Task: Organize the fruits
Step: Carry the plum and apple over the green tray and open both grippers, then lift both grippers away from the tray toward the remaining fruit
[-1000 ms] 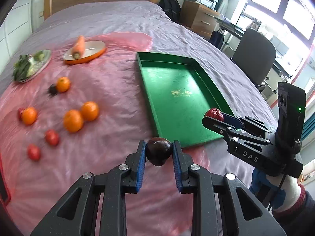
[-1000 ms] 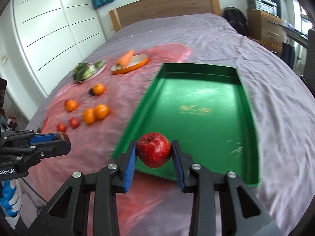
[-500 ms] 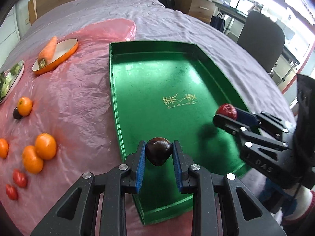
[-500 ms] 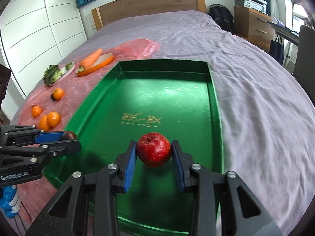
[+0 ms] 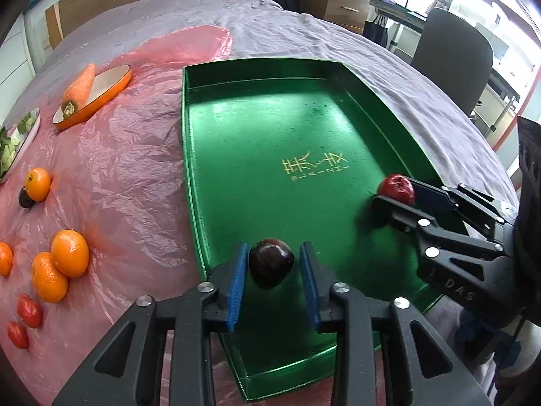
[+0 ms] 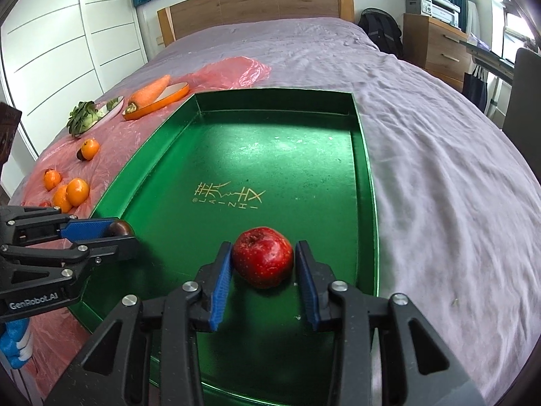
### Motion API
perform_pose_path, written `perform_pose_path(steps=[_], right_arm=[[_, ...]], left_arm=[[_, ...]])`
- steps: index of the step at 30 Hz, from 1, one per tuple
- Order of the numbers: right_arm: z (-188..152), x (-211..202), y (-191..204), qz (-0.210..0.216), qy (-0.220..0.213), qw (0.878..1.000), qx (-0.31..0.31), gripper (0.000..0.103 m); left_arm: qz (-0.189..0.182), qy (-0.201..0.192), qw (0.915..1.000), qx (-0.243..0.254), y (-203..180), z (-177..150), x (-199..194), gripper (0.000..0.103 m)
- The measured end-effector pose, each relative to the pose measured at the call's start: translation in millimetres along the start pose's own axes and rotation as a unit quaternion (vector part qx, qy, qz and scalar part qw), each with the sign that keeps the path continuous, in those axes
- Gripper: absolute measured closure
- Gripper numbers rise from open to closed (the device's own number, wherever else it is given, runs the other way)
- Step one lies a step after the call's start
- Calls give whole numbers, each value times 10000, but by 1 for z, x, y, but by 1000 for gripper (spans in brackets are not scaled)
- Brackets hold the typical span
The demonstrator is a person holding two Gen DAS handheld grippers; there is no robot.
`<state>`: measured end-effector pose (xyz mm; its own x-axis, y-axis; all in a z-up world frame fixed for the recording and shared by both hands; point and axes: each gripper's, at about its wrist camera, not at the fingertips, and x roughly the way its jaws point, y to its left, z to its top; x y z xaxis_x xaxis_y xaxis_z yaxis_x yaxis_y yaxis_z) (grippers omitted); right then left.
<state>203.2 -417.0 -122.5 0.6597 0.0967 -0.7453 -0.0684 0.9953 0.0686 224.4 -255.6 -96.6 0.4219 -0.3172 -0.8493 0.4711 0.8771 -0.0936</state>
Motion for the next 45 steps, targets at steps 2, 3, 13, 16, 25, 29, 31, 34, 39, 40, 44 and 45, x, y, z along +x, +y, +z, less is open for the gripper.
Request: perform_pose_path(steps=[2, 3, 13, 16, 25, 29, 31, 34, 39, 40, 44, 45], right_arm=[[1, 0, 2, -42, 23, 10000, -53, 14], [1, -1, 3, -60, 30, 10000, -70, 8], [3, -32, 6, -223, -107, 9997, -57, 6], [1, -45, 7, -264, -162, 9995, 15, 6], [-14, -88, 21, -275, -252, 9992, 135, 4], [-24, -107, 35, -234, -292, 9993, 95, 3], [-29, -114, 42, -209, -289, 9993, 57, 1], [-37, -123, 51, -162, -281, 9995, 36, 1], [-47, -137, 72, -60, -278, 9996, -64, 1], [-49, -140, 76, -46, -280, 9995, -98, 1], [-54, -149, 88, 5, -308, 9994, -151, 1], [-56, -153, 92, 20, -318, 9993, -169, 1]], left_arm=[[5, 6, 10000, 55, -3, 0, -2, 70], [1, 3, 10000, 61, -4, -1, -3, 68], [21, -262, 9997, -16, -2, -5, -38, 55], [31, -342, 9994, -94, 3, -11, -54, 55], [331, -539, 9976, -278, 23, -37, -101, 55], [572, -571, 9959, -395, 39, -54, -119, 55], [673, -580, 9948, -495, 48, -63, -128, 55], [834, -593, 9930, -586, 59, -78, -138, 55], [1140, -685, 9881, -771, 79, -106, -163, 55], [1202, -714, 9867, -827, 84, -111, -169, 55], [1480, -775, 9799, -1092, 105, -130, -190, 55], [1533, -787, 9786, -1128, 109, -134, -194, 55]])
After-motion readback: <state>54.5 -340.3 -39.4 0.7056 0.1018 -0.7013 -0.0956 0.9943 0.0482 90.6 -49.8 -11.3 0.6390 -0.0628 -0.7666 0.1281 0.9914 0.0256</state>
